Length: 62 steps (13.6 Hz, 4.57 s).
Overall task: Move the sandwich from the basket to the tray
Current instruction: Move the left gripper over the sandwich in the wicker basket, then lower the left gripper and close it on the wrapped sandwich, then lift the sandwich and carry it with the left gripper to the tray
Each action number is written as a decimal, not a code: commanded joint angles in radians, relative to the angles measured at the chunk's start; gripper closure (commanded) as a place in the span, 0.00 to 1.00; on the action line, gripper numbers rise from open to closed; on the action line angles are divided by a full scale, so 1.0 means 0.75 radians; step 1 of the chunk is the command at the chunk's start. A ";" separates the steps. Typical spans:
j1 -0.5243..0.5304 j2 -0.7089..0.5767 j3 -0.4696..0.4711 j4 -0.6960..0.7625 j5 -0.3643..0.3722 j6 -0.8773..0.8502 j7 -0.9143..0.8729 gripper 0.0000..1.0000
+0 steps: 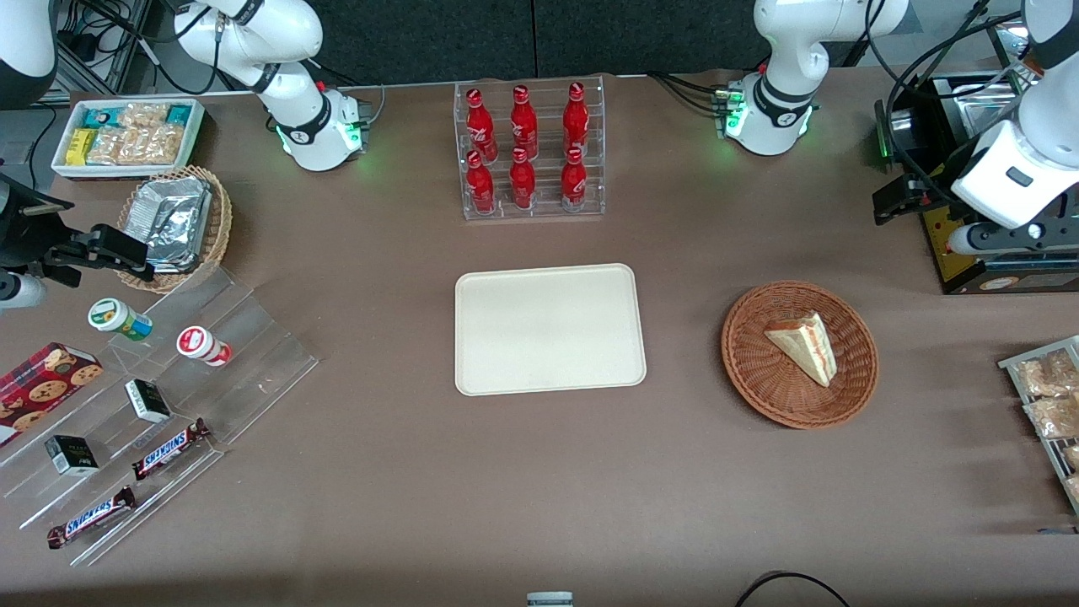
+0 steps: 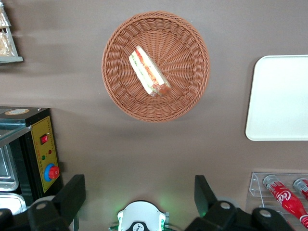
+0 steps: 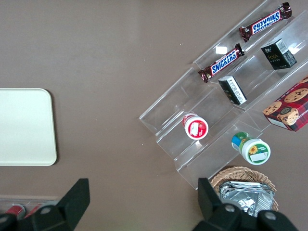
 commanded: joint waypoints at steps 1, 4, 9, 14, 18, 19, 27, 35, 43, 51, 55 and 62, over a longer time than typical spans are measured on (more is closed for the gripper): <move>0.002 -0.006 0.024 0.013 0.005 -0.012 0.014 0.00; 0.002 -0.002 0.024 -0.023 0.020 -0.012 0.016 0.00; 0.004 -0.010 0.073 -0.266 0.028 0.141 -0.108 0.00; 0.004 0.045 0.075 -0.487 0.028 0.556 -0.465 0.00; -0.013 0.129 0.071 -0.576 0.030 0.789 -0.744 0.00; -0.023 0.152 0.069 -0.576 0.028 0.820 -0.801 0.00; -0.066 0.283 0.067 -0.749 0.034 1.163 -0.953 0.00; -0.060 0.364 0.067 -0.801 0.095 1.288 -0.959 0.00; -0.054 0.395 0.071 -0.799 0.085 1.238 -1.031 1.00; -0.158 0.363 0.051 -0.466 0.093 0.651 -1.033 1.00; -0.348 0.360 0.049 -0.359 0.069 0.506 -1.035 1.00; -0.720 0.513 0.049 -0.116 -0.044 0.509 -1.072 1.00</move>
